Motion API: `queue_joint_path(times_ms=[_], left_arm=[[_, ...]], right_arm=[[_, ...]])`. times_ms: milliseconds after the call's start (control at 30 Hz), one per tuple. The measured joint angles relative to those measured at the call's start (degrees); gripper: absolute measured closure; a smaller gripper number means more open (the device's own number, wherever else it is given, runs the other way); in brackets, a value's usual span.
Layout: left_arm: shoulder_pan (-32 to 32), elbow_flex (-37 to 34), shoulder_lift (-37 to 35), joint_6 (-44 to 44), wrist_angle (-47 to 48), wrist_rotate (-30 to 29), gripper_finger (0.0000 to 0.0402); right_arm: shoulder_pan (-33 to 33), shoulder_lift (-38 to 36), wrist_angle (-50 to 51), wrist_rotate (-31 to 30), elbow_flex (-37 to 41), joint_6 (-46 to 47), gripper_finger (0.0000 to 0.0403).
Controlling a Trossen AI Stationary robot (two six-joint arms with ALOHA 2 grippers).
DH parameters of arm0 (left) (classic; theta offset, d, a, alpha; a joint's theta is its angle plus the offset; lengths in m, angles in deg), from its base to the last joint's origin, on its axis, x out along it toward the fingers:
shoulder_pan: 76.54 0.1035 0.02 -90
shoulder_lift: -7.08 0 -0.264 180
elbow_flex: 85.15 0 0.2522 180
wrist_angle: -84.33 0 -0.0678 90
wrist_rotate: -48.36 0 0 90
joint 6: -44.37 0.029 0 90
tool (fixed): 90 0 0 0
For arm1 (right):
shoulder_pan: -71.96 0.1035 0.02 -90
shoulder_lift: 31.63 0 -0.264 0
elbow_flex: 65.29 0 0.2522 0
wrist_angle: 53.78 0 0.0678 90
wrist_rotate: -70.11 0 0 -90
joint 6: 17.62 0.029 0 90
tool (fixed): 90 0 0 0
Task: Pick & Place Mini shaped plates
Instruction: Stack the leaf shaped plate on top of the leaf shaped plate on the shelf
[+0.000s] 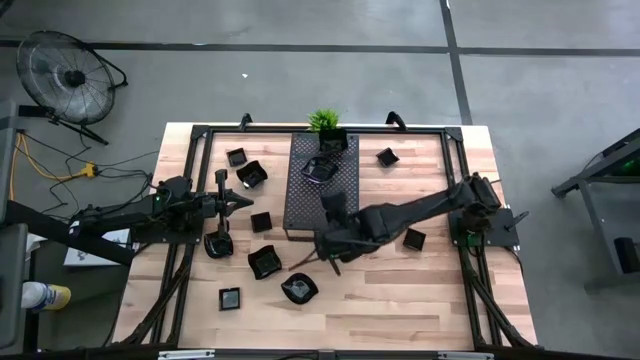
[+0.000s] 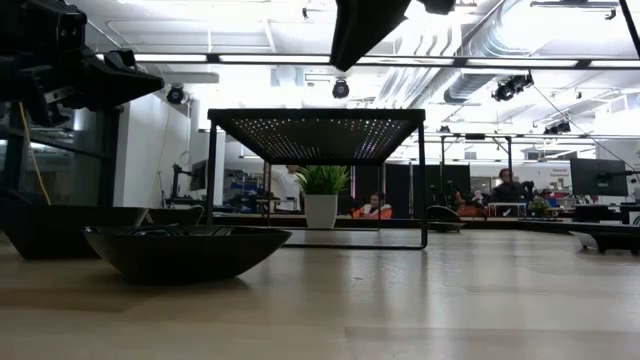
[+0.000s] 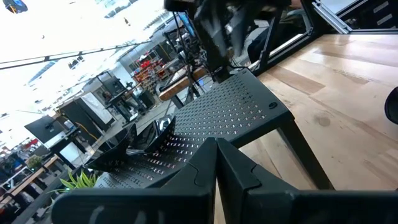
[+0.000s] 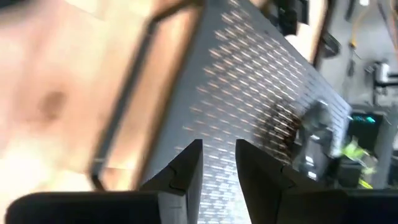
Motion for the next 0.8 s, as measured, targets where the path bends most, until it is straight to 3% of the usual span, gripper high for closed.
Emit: queue_joint_path(times_ms=[300,800], left_arm=[[0.0,0.0,0.0,0.0,0.0,0.0,0.0400],[0.0,0.0,0.0,0.0,0.0,0.0,0.0400]], right_arm=[[5.8,-0.1,-5.8,8.3,4.7,-0.5,0.0313],[9.1,-0.1,-32.7,18.3,20.9,-7.6,0.0313]])
